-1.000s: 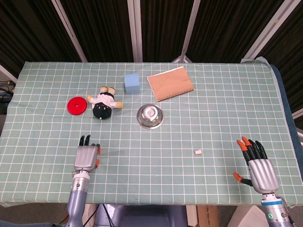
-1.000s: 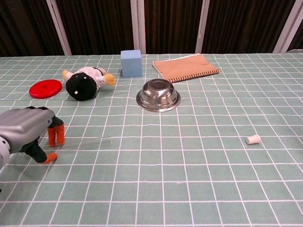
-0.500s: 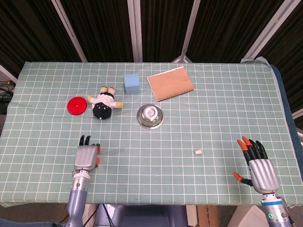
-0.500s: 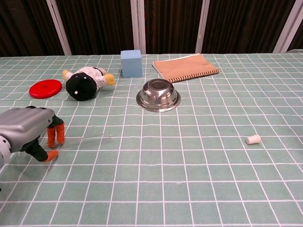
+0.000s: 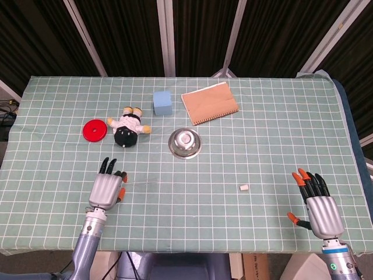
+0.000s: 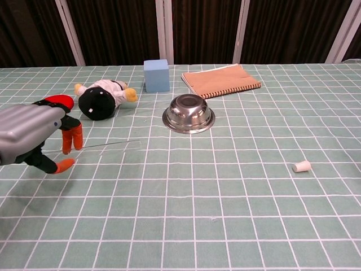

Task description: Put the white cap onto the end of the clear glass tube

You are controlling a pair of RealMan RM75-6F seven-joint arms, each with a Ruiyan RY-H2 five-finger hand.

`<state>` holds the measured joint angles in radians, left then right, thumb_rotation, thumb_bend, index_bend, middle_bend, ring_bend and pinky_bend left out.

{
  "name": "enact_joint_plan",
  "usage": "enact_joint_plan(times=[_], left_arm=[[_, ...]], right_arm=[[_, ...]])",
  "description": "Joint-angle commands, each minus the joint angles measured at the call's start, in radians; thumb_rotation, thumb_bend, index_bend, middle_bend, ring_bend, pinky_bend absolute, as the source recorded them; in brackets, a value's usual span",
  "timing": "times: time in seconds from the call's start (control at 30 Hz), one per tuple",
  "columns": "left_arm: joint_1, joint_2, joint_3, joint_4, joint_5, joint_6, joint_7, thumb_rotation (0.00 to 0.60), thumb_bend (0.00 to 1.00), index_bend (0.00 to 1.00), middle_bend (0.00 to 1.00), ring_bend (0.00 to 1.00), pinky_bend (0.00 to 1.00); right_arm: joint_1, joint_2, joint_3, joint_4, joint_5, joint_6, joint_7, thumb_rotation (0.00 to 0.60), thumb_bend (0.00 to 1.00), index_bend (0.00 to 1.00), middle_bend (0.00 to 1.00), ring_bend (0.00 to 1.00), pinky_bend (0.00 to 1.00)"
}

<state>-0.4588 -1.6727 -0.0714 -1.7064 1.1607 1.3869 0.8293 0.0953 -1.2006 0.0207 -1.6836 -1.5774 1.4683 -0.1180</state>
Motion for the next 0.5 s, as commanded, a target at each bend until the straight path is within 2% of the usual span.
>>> enact_joint_plan(times=[0.03, 0.3, 0.5], left_arm=[[0.002, 0.058, 0.024, 0.022, 0.088, -0.020, -0.126, 0.600, 0.74, 0.53, 0.55, 0.10, 0.00], [0.012, 0.111, 0.029, 0.093, 0.230, -0.007, -0.370, 0.600, 0.74, 0.53, 0.56, 0.10, 0.00], [0.008, 0.141, 0.023, 0.147, 0.277, -0.021, -0.505, 0.600, 0.74, 0.54, 0.56, 0.10, 0.00]], right_arm=[[0.000, 0.000, -0.001, 0.000, 0.002, -0.002, -0.002, 0.600, 0.19, 0.00, 0.00, 0.00, 0.00], [0.001, -0.002, 0.001, -0.003, 0.018, -0.013, -0.018, 0.600, 0.19, 0.00, 0.00, 0.00, 0.00], [0.001, -0.001, 0.000, -0.013, 0.039, -0.029, -0.038, 0.600, 0.19, 0.00, 0.00, 0.00, 0.00]])
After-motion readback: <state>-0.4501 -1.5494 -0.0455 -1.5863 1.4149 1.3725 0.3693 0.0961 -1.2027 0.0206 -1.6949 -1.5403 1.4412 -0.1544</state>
